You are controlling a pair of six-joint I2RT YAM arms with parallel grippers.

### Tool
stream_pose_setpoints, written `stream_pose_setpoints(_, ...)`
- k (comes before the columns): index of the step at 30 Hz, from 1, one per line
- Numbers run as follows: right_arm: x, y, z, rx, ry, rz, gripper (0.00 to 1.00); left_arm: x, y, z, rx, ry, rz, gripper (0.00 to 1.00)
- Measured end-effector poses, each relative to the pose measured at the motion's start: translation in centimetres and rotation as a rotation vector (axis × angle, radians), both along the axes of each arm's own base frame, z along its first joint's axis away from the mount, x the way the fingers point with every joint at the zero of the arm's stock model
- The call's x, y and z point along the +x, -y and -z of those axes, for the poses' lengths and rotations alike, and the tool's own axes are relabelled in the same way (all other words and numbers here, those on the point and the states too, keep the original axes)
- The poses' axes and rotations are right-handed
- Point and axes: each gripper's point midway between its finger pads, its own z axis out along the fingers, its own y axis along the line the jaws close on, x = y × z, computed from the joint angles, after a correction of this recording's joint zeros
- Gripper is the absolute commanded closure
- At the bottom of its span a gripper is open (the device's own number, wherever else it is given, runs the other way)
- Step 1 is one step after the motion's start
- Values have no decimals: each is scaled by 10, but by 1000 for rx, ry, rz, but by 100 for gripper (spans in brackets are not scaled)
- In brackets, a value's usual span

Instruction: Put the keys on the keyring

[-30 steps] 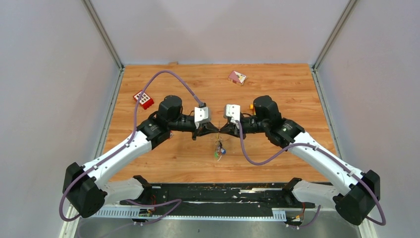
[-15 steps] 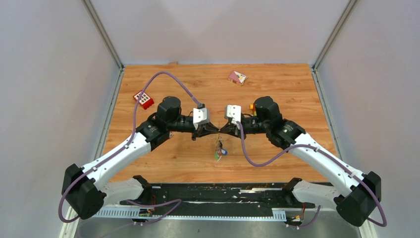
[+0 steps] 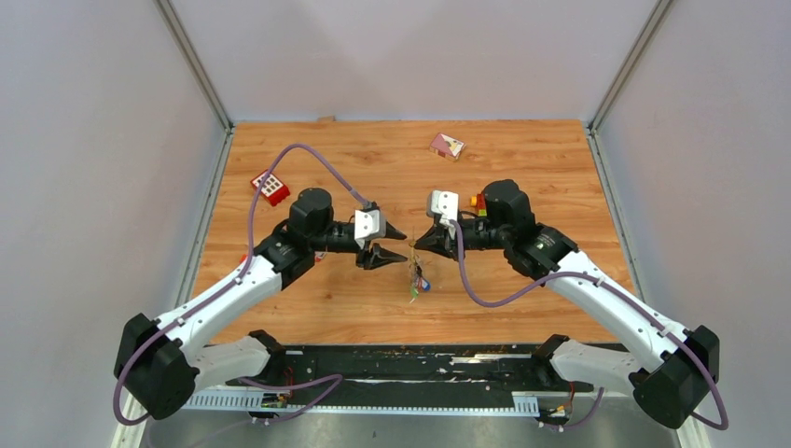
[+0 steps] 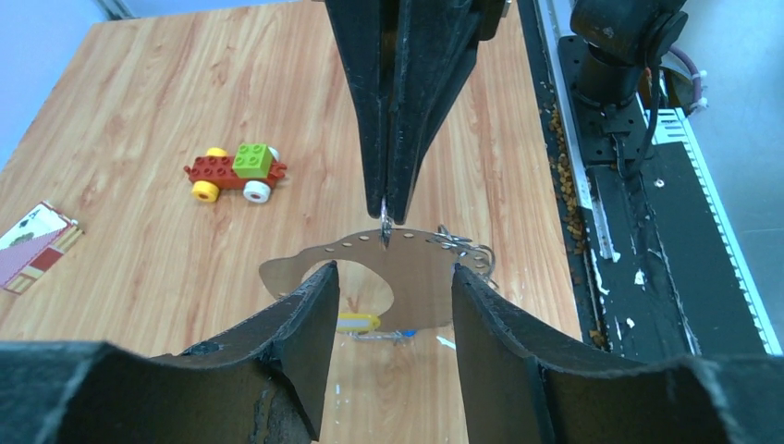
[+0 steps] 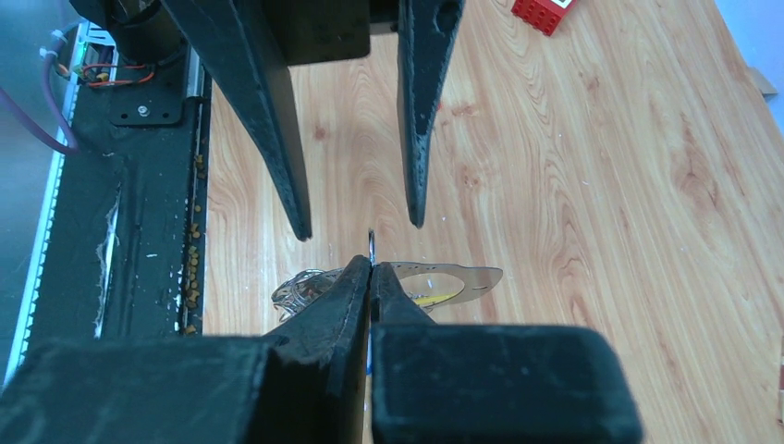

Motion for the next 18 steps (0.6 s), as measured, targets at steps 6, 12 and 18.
stream_pose_setpoints(6,-4,-2,-2,14,-23,-10,100,3,6,5,-2,-11,17,52)
stream_pose_setpoints(12,-7,-3,-3,21,-35,-27,100,3,8,-2,-29,9,32,61)
stream_pose_setpoints(18,-7,-4,-1,22,-41,-35,100,2,10,-5,-45,13,47,73)
